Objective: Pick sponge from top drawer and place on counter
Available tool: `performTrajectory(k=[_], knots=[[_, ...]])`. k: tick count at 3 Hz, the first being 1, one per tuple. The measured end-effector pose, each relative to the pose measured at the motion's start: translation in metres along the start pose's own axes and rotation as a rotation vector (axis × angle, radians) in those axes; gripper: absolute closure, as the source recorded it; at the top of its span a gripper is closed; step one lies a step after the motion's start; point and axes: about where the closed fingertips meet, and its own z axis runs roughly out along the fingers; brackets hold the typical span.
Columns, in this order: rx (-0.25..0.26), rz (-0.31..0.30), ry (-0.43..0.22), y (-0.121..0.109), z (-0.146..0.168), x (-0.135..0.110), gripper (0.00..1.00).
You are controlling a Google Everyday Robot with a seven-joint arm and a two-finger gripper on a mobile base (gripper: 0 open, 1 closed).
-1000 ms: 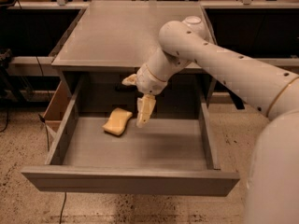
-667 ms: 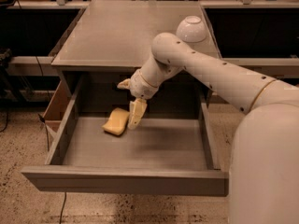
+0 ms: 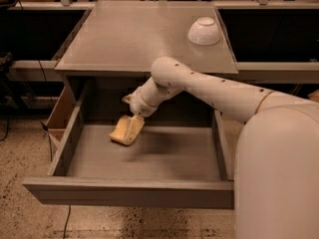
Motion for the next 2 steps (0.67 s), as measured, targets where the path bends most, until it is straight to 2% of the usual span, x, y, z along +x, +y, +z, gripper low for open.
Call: performTrajectory(k=[1,2], knots=[[0.047,0.092,-0.011,-0.002,0.029,0.012,0.00],[0.065,0.141,-0.012,-0.001,0.041,0.022,0.00]])
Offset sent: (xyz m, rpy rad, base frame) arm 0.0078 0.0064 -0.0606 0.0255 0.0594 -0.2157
